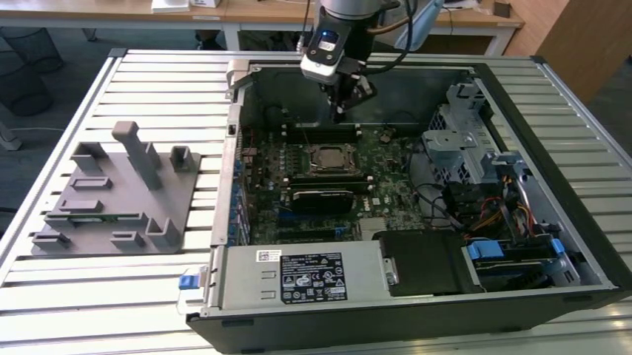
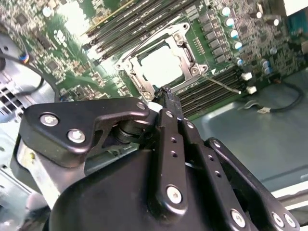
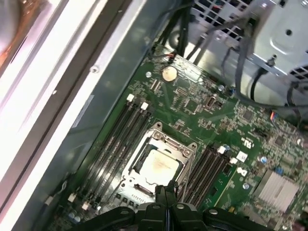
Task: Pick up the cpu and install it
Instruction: 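Install the first cpu locking lever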
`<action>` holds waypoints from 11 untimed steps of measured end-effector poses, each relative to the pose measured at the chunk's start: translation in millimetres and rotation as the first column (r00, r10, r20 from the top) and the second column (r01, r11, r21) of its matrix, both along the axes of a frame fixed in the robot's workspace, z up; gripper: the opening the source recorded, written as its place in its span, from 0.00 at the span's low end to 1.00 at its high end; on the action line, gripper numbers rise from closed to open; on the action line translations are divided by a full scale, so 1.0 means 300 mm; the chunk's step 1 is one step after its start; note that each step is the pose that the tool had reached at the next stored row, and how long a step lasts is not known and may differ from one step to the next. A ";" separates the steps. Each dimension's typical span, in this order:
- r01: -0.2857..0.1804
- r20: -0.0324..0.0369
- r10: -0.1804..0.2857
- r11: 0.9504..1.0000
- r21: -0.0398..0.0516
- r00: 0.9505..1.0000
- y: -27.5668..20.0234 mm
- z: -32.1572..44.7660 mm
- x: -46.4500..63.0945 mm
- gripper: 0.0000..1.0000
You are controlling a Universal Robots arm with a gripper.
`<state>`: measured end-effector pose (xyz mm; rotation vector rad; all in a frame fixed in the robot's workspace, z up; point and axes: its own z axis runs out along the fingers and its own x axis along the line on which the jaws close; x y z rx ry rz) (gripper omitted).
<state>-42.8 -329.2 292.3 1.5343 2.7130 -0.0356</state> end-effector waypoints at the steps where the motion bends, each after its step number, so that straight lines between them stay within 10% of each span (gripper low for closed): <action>1: -0.020 0.000 0.020 1.000 0.000 1.000 0.000 0.000 0.000 0.11; 11: -0.199 0.000 0.199 0.980 0.000 0.980 0.000 -0.004 0.000 0.11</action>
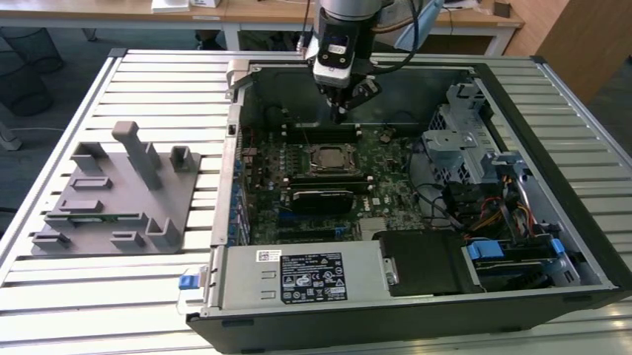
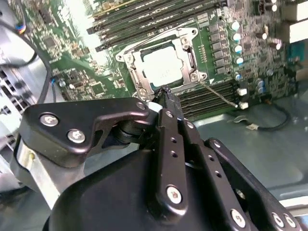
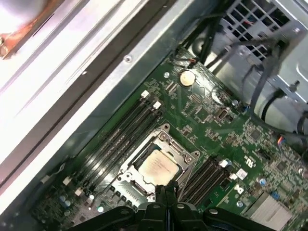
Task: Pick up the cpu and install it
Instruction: 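Install the first cpu locking lever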
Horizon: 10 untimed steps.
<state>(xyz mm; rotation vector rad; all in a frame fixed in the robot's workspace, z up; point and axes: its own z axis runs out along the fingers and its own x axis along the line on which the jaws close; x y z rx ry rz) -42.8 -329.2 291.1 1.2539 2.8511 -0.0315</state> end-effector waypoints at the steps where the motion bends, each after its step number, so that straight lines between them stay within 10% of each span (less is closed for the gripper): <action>1: -0.018 0.000 0.018 1.000 0.000 1.000 0.000 0.000 0.000 0.11; 10: -0.181 0.000 0.181 0.984 0.000 0.984 0.000 -0.004 0.000 0.11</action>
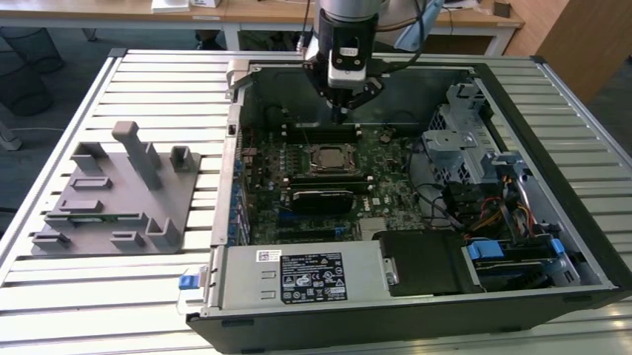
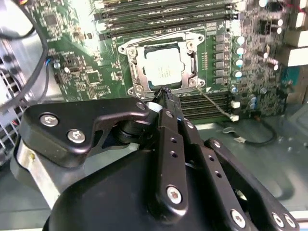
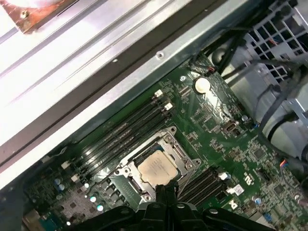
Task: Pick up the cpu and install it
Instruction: 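Install the first cpu locking lever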
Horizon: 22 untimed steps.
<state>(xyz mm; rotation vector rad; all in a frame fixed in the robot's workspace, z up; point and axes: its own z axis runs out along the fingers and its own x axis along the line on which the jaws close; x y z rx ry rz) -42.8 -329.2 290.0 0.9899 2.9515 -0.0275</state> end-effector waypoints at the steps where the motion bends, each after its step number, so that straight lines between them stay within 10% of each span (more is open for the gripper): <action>1: -0.019 0.000 0.019 1.000 0.000 1.000 0.000 0.000 0.000 0.11; 8: -0.138 0.000 0.138 0.990 0.000 0.990 0.000 -0.003 0.000 0.11; 18: -0.156 0.000 0.156 0.988 0.000 0.988 -0.002 -0.003 0.000 0.11; 22: -0.217 0.000 0.217 0.976 0.000 0.976 -0.002 -0.003 0.000 0.11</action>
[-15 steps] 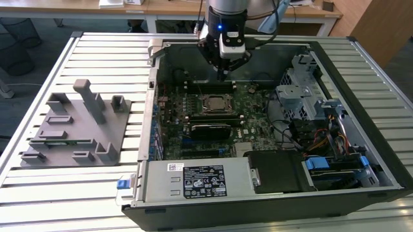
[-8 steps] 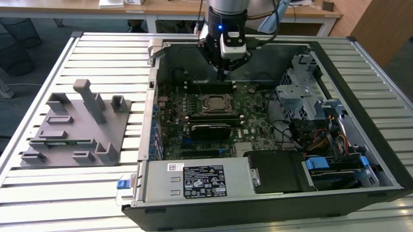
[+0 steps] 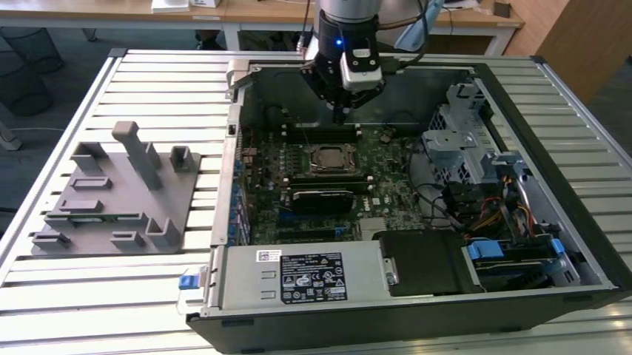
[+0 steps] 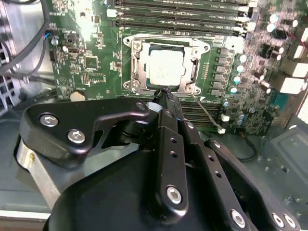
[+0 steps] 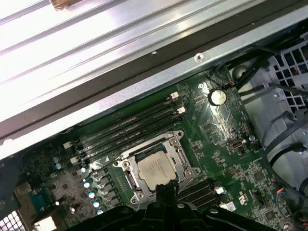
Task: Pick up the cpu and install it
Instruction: 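Install the first cpu locking lever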
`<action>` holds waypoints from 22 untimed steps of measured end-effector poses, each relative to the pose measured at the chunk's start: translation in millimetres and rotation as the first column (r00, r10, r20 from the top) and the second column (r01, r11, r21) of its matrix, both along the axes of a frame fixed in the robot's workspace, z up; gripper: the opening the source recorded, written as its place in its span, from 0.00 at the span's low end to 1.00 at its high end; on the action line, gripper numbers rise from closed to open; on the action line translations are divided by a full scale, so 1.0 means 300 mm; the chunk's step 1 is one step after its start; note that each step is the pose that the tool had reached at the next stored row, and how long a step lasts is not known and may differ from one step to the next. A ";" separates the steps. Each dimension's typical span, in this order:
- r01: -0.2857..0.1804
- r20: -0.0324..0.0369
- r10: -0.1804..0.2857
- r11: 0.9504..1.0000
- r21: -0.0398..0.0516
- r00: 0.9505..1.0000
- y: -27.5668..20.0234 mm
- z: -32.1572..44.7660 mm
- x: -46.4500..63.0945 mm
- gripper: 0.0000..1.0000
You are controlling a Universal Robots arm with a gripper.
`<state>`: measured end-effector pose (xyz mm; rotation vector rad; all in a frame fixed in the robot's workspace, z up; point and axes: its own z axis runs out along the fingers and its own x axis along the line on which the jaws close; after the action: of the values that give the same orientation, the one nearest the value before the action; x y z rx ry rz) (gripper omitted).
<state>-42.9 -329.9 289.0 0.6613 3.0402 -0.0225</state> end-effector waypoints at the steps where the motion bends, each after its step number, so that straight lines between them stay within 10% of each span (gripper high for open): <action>1: -0.019 0.000 0.019 1.000 0.000 1.000 0.000 0.000 0.000 0.11; 9: -0.164 0.000 0.164 0.987 0.000 0.987 0.000 -0.005 0.000 0.11; 17: -0.299 0.000 0.299 0.954 0.000 0.954 0.000 -0.009 -0.001 0.11; 22: -0.304 0.000 0.304 0.953 0.000 0.953 0.000 -0.010 -0.041 0.11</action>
<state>-55.2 -329.9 286.0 0.1863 3.1039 -0.0147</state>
